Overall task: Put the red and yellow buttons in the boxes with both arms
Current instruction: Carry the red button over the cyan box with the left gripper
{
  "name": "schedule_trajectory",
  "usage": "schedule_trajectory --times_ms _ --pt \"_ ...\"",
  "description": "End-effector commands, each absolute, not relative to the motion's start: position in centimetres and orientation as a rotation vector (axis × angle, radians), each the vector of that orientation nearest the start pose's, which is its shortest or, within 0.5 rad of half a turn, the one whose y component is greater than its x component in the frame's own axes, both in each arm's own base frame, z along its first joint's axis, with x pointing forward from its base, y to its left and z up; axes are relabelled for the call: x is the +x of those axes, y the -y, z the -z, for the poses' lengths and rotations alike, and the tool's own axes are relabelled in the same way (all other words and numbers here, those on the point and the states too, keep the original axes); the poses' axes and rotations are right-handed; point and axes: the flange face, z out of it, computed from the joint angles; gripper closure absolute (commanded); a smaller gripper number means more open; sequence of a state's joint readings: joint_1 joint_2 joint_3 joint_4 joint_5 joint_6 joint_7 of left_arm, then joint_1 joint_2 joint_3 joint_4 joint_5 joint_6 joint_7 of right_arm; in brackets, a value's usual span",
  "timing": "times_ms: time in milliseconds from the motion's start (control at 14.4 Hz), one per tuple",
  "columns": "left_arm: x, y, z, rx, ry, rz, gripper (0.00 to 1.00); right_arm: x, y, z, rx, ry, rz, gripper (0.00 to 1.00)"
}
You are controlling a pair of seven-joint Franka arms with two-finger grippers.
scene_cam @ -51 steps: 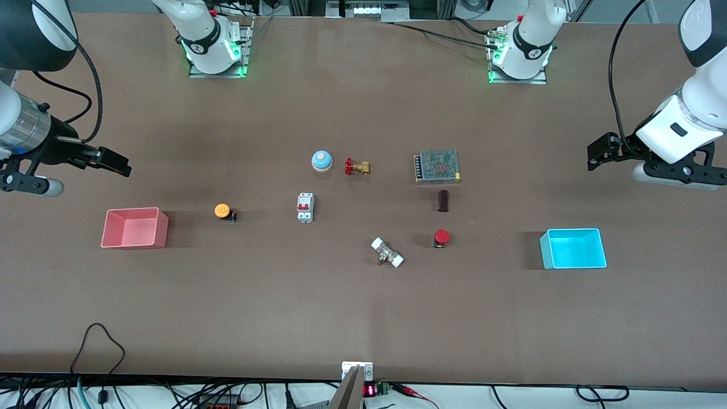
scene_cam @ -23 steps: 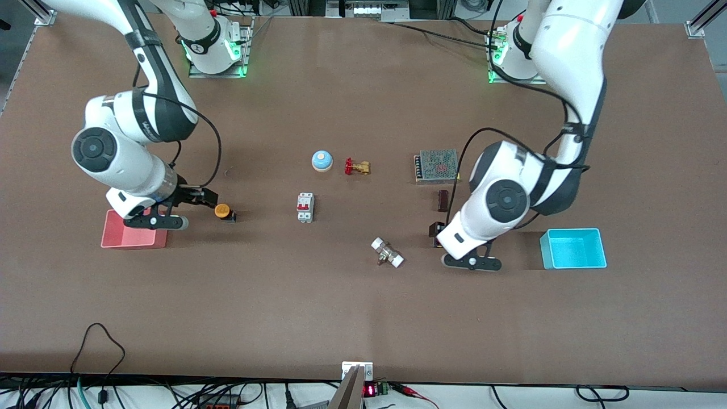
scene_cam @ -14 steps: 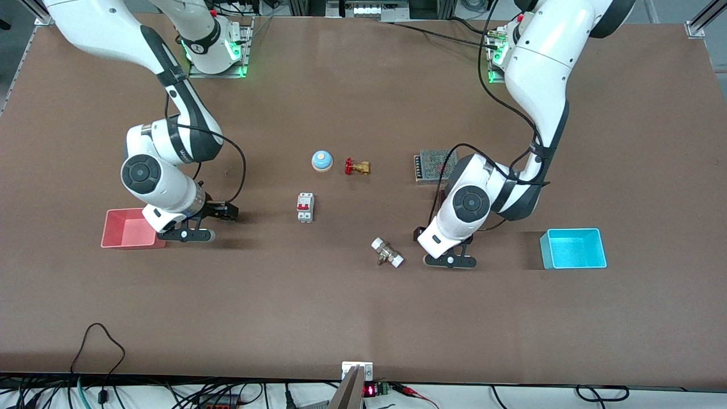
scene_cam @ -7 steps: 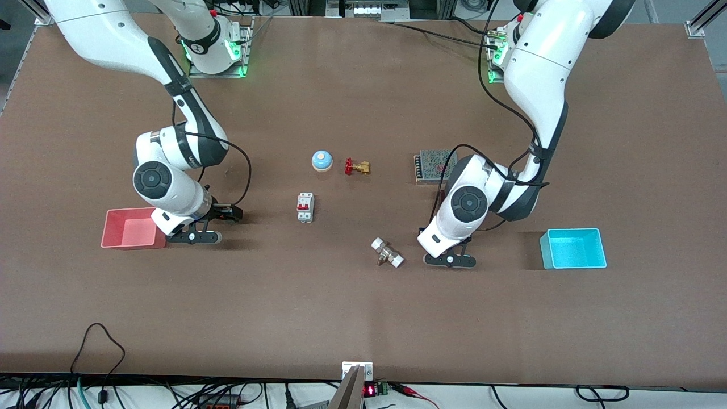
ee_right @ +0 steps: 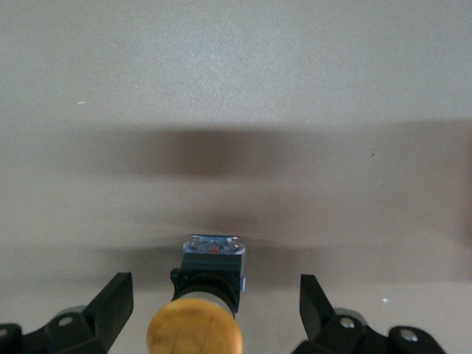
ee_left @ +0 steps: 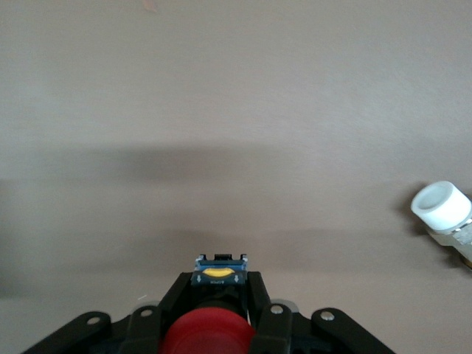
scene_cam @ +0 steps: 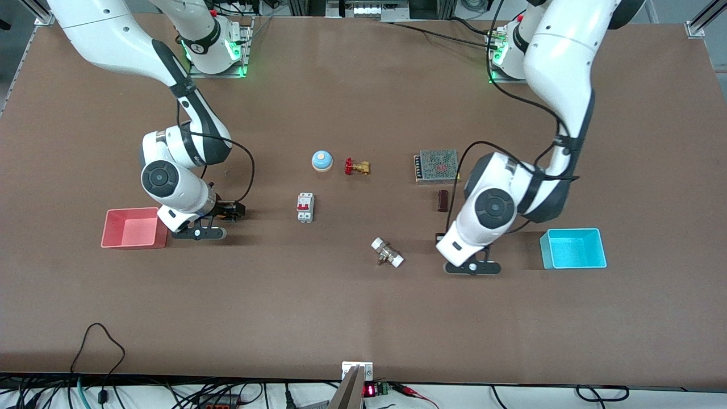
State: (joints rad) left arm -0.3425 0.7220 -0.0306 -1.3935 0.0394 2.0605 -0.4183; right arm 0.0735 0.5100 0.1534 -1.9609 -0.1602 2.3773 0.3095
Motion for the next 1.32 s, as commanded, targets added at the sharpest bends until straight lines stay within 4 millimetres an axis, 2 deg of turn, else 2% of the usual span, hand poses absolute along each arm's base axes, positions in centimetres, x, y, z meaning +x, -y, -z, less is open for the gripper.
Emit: schedule_trajectory --times_ms 0,69,139,208,347,486,625,764,833,1042,1181,1250 --pt "68.8 20.0 -32.0 -3.059 0.158 -0.099 0.81 58.5 -13.8 -21.3 -3.2 0.039 -0.093 0.0" --pt "69.2 17.3 -33.3 -3.04 0.175 -0.102 0.81 58.5 -13.8 -21.3 -3.199 0.039 -0.095 0.0" --pt "69.6 14.3 -34.5 -3.019 0.162 -0.109 0.81 58.3 -13.8 -21.2 -3.2 0.04 -0.1 0.07" --pt "69.7 11.8 -34.8 -3.005 0.107 -0.138 0.8 58.3 -13.8 -21.1 -3.199 0.04 -0.098 0.12" --pt "70.0 6.1 -34.3 -2.984 0.063 -0.198 0.8 58.3 -13.8 -21.0 -3.199 0.04 -0.1 0.22" --pt "70.2 1.7 -33.6 -2.99 0.019 -0.222 0.8 58.3 -13.7 -20.8 -3.199 0.043 -0.106 0.35" --pt "70.4 -2.2 -31.7 -2.999 -0.011 -0.218 0.8 58.3 -13.7 -20.8 -3.198 0.053 -0.106 0.56" --pt "69.8 -4.3 -29.5 -3.008 -0.048 -0.21 0.8 58.4 -13.5 -20.7 -3.197 0.051 -0.109 0.81" --pt "69.3 -4.8 -28.2 -3.012 -0.053 -0.202 0.8 58.4 -13.6 -20.7 -3.197 0.05 -0.109 0.9" --pt "68.1 -5.3 -24.8 -3.029 -0.052 -0.145 0.8 58.8 -13.5 -21.2 -3.194 0.045 -0.093 0.95" --pt "67.3 -5.5 -23.1 -3.035 -0.056 -0.101 0.79 59.8 -13.1 -23.0 -3.192 0.045 -0.043 0.95" --pt "66.9 -5.4 -22.3 -3.038 -0.058 -0.089 0.79 60.4 -12.0 -24.5 -3.192 0.019 -0.012 0.95"
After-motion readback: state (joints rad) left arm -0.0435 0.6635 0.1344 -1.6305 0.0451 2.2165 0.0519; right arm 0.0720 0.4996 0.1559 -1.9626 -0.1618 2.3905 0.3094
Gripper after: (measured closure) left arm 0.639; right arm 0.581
